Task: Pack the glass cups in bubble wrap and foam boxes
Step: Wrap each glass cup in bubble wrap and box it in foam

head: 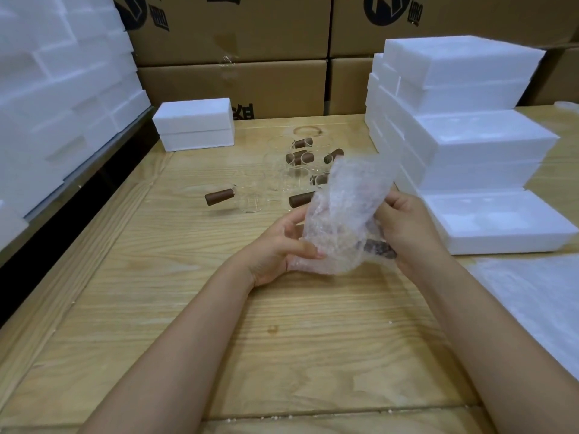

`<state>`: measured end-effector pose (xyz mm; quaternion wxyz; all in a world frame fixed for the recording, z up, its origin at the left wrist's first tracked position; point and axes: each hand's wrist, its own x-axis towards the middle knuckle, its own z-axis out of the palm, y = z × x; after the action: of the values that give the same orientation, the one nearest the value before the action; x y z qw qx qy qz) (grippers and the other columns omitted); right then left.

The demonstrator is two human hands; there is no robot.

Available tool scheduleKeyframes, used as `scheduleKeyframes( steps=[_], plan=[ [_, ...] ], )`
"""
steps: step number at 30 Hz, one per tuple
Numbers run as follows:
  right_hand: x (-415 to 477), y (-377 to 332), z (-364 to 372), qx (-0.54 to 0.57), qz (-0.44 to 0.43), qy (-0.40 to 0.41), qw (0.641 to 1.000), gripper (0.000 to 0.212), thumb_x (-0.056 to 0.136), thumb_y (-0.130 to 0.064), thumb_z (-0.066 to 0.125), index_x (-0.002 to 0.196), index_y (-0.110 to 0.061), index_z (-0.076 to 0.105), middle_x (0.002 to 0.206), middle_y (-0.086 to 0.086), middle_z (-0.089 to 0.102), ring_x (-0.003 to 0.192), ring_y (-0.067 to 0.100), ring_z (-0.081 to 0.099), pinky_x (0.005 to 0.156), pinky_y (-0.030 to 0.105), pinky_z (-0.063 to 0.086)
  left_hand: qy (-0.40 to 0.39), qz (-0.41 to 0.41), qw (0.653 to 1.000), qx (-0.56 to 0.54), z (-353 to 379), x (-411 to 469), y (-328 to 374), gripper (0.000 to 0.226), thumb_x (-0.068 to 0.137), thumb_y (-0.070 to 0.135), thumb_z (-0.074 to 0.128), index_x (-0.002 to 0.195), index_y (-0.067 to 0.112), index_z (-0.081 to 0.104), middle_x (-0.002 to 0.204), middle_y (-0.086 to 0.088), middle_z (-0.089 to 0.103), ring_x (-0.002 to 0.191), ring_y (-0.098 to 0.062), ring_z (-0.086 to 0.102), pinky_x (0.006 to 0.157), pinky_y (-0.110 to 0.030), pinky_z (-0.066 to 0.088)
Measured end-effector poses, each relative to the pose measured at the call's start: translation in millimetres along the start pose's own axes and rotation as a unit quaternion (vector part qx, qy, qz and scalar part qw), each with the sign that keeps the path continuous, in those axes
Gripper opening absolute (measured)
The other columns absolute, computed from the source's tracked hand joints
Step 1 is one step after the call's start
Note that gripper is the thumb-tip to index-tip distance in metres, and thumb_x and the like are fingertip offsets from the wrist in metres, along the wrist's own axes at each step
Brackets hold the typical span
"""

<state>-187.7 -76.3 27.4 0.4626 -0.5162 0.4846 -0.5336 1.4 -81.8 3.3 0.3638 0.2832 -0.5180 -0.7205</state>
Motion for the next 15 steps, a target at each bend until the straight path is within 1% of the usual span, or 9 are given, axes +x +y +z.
scheduleKeyframes(
  steps=[1,2,4,5,7,9,11,13,15],
  plan=[
    [0.6,1.0,-0.4,-0.037,-0.002,-0.003,0.999,0.019,0.090,-0.012,0.061,0.086,0.006,0.065,0.077,0.029,0.061,0.066,0.025,0.058,0.059,0.031,0.049,0.000,0.002,1.000,0.005,0.5,0.0,0.2,0.071,0.064,-0.012,0.056,0.124,0.026,0.057,0.105,-0.001,0.067,0.094,-0.016,0.068,0.065,-0.033,0.058],
    [0.4,2.5,-0.2,-0.072,-0.005,-0.015,0.997,0.018,0.086,-0.007,0.061,0.084,0.011,0.061,0.070,0.024,0.056,0.061,0.021,0.053,0.052,0.025,0.044,-0.001,0.004,1.000,0.009,1.0,0.4,0.1,0.072,0.063,-0.012,0.056,0.124,0.026,0.057,0.106,0.000,0.066,0.095,-0.016,0.067,0.067,-0.033,0.058],
    [-1.3,2.6,1.7,-0.139,-0.014,-0.033,0.990,0.011,0.078,-0.007,0.065,0.072,-0.003,0.057,0.062,0.002,0.053,0.046,0.010,0.047,0.041,0.018,0.035,-0.006,0.010,1.000,0.015,1.8,0.6,-0.4,0.074,0.062,-0.013,0.056,0.125,0.027,0.056,0.112,0.002,0.065,0.101,-0.017,0.066,0.071,-0.036,0.058],
    [-2.0,2.1,2.3,-0.167,-0.007,-0.035,0.985,0.015,0.075,-0.009,0.067,0.075,-0.013,0.053,0.066,-0.004,0.053,0.043,0.005,0.046,0.039,0.017,0.034,-0.005,0.012,1.000,0.014,2.3,0.6,-0.6,0.076,0.062,-0.013,0.057,0.127,0.025,0.053,0.117,0.000,0.062,0.103,-0.018,0.064,0.073,-0.036,0.059],
    [-0.8,1.8,1.7,-0.209,0.024,-0.045,0.977,0.031,0.075,-0.014,0.071,0.095,-0.020,0.050,0.091,-0.004,0.057,0.056,0.006,0.054,0.040,0.017,0.036,-0.001,0.017,1.000,0.022,3.2,0.4,0.1,0.082,0.061,-0.015,0.057,0.133,0.021,0.045,0.125,-0.004,0.055,0.106,-0.020,0.061,0.077,-0.035,0.059],
    [0.3,1.1,2.0,-0.249,0.045,-0.092,0.963,0.039,0.078,-0.019,0.072,0.110,-0.023,0.050,0.101,-0.007,0.060,0.074,0.012,0.061,0.048,0.018,0.042,-0.015,0.035,0.998,0.051,4.9,0.4,0.3,0.085,0.062,-0.017,0.057,0.136,0.022,0.044,0.125,-0.003,0.057,0.107,-0.021,0.061,0.078,-0.035,0.058],
    [1.3,1.7,5.2,-0.300,0.026,-0.136,0.944,0.024,0.080,-0.022,0.070,0.102,-0.023,0.060,0.091,-0.007,0.066,0.078,0.012,0.064,0.058,0.021,0.046,-0.028,0.043,0.996,0.073,6.8,1.0,0.2,0.091,0.063,-0.018,0.058,0.141,0.025,0.040,0.122,-0.001,0.062,0.110,-0.027,0.058,0.082,-0.036,0.057],
    [0.1,-1.1,8.0,-0.350,0.008,-0.119,0.929,0.008,0.082,-0.019,0.066,0.086,-0.026,0.063,0.080,-0.008,0.066,0.070,0.009,0.062,0.052,0.019,0.042,-0.041,0.039,0.996,0.070,5.4,1.4,0.7,0.094,0.065,-0.017,0.058,0.145,0.026,0.036,0.126,-0.002,0.061,0.113,-0.031,0.056,0.085,-0.038,0.056],
    [-0.8,-2.8,9.4,-0.389,-0.009,-0.090,0.917,0.012,0.084,-0.013,0.060,0.080,-0.025,0.061,0.076,-0.007,0.064,0.068,0.012,0.060,0.050,0.024,0.043,-0.064,0.021,0.997,0.044,4.7,0.6,5.8,0.086,0.069,-0.007,0.061,0.145,0.027,0.039,0.137,-0.007,0.054,0.119,-0.031,0.054,0.088,-0.041,0.055]
  ],
)
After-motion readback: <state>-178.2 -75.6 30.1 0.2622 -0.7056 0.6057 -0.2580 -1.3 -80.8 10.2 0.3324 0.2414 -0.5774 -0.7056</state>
